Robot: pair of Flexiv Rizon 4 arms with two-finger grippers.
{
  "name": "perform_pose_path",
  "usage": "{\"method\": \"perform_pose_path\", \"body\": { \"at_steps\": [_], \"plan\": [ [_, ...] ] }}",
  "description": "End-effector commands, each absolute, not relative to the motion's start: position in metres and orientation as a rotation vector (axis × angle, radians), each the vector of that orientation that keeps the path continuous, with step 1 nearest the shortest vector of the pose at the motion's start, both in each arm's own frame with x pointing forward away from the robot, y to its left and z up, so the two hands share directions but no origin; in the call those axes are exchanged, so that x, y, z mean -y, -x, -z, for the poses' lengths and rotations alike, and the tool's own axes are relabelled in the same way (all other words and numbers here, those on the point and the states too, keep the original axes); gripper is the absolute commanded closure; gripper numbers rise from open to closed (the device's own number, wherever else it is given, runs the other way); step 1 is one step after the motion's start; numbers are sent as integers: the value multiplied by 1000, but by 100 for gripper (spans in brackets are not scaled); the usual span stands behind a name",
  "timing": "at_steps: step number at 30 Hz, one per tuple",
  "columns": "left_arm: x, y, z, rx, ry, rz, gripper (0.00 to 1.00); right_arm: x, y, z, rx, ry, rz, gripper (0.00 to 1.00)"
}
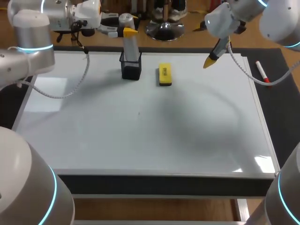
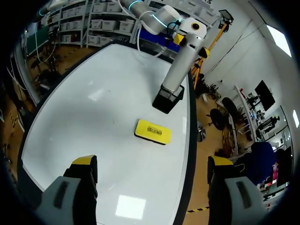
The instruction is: Pick up the inspection probe, press it on each red-marked spot on the whiteboard one by one, put down the probe, pick up the eraser, and wipe off all the red marks.
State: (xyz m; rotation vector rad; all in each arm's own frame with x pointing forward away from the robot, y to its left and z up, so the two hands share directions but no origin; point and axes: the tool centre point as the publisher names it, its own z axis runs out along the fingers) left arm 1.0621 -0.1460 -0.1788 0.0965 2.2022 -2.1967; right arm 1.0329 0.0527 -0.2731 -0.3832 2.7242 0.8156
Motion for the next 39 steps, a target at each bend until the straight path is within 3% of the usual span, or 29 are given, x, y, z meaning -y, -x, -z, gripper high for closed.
{"method": "perform_pose_path", "body": {
  "at_steps": [1,39],
  "plan": [
    [146,-1068,181,-2209,-119,2207,100,-53,-1033,273,-2727,385,-810,0],
    [154,-1073,236,-2323,-118,2191,100,-53,-1033,273,-2727,385,-810,0]
  ]
}}
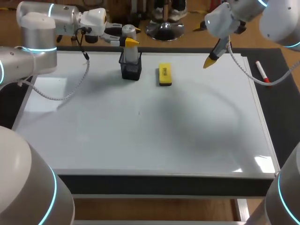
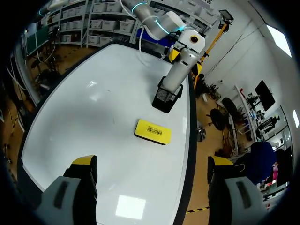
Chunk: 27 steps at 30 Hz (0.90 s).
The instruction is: Pick up the inspection probe, press it on each red-marked spot on the whiteboard one by one, put down the probe, pick up the eraser, and wipe off all the red marks.
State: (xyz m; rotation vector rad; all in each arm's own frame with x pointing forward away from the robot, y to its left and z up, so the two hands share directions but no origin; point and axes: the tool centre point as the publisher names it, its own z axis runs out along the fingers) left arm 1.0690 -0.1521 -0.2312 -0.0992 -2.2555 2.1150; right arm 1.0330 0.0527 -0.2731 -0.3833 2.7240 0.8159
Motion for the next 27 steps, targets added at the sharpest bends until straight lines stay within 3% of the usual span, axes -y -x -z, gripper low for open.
{"method": "perform_pose_path", "body": {
  "at_steps": [1,27],
  "plan": [
    [155,-1073,238,2245,115,-2117,100,-53,-1033,273,-2727,385,-810,0],
    [157,-1075,260,2235,138,-2107,100,-53,-1033,273,-2727,385,-810,0]
  ]
}}
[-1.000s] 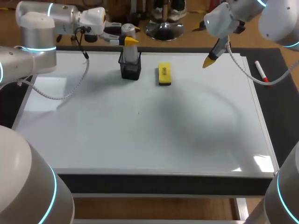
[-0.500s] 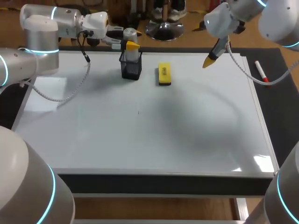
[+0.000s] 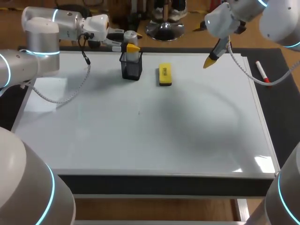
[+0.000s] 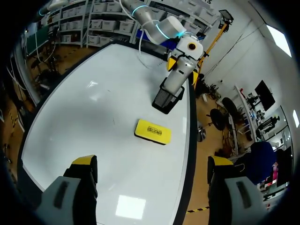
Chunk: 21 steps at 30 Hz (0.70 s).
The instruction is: Pick up the inspection probe, press it on each red-marked spot on the whiteboard one by one, put down the probe, pick up the eraser, and wipe off all the red marks.
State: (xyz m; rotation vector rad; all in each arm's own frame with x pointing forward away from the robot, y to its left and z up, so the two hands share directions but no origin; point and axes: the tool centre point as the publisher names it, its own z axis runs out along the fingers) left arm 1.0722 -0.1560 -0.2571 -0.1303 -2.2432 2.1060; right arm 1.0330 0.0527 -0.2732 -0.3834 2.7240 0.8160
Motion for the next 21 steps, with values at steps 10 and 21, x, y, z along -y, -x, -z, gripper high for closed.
{"method": "perform_pose_path", "body": {
  "at_steps": [10,21],
  "plan": [
    [157,-1076,261,2249,156,-2095,58,-53,-1033,273,-2727,385,-810,0],
    [150,-1079,256,2291,158,-2091,0,-53,-1033,273,-2727,385,-810,0]
  ]
}}
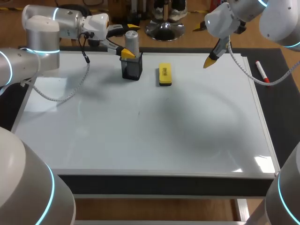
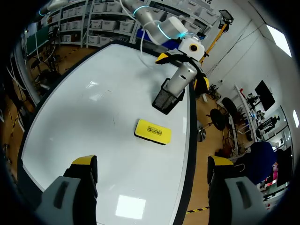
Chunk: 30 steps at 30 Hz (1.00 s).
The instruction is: Pick up the inspection probe, press it on each red-marked spot on the whiteboard one by one, put down the probe, pick up the eraser, and wipe off all the red marks.
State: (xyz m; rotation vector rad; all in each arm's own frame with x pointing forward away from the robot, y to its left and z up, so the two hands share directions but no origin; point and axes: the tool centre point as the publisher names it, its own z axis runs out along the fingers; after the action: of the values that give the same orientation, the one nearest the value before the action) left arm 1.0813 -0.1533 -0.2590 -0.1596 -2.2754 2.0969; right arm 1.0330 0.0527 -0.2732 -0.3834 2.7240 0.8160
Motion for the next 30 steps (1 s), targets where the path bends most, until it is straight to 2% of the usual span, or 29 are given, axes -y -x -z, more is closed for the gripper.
{"method": "perform_pose_path", "body": {
  "at_steps": [1,30],
  "plan": [
    [149,-1079,255,2303,157,-2085,0,-53,-1033,273,-2727,385,-810,0],
    [93,-1079,250,2706,57,-1881,0,-53,-1033,273,-2727,385,-810,0]
  ]
}}
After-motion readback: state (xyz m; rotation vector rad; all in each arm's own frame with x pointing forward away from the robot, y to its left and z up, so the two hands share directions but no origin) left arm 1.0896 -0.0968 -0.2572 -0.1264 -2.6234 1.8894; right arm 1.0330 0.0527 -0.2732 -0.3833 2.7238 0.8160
